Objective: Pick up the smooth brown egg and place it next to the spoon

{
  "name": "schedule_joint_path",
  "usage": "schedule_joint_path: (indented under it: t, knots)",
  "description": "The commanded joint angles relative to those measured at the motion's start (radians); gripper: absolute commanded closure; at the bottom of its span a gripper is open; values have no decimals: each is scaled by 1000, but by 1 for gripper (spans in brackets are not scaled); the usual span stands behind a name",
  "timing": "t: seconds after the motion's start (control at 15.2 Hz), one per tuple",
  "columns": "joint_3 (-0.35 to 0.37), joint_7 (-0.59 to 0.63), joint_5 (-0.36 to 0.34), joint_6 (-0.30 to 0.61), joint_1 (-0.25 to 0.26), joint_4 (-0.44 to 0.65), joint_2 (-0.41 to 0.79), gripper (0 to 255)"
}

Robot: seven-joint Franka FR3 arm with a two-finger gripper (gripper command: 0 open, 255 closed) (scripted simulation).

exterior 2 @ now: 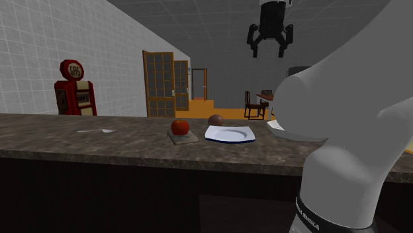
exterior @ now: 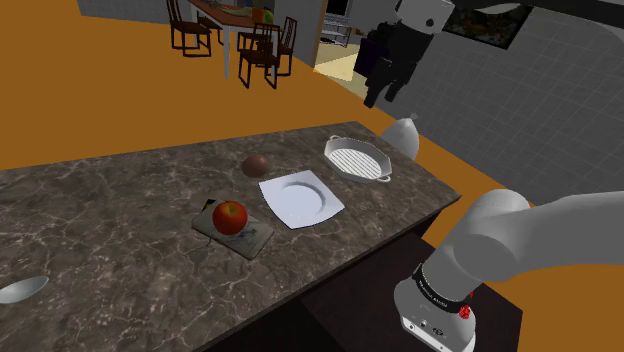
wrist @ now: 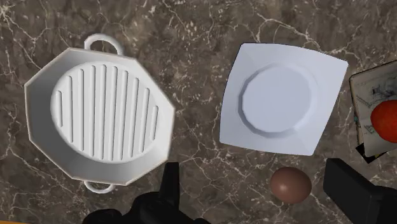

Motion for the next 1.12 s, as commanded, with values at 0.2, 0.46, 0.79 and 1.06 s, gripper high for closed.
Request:
schedule_joint_path:
  t: [0.2,0.46,0.79,1.06]
  knots:
    - [8,-93,-38,92,35,-5,85,0]
    - [24,-206,-89,212,78,-2,203,0]
    - [52,-332,-161,355,121,12,351,0]
    - [80,-417,-230,462,149,29,468,0]
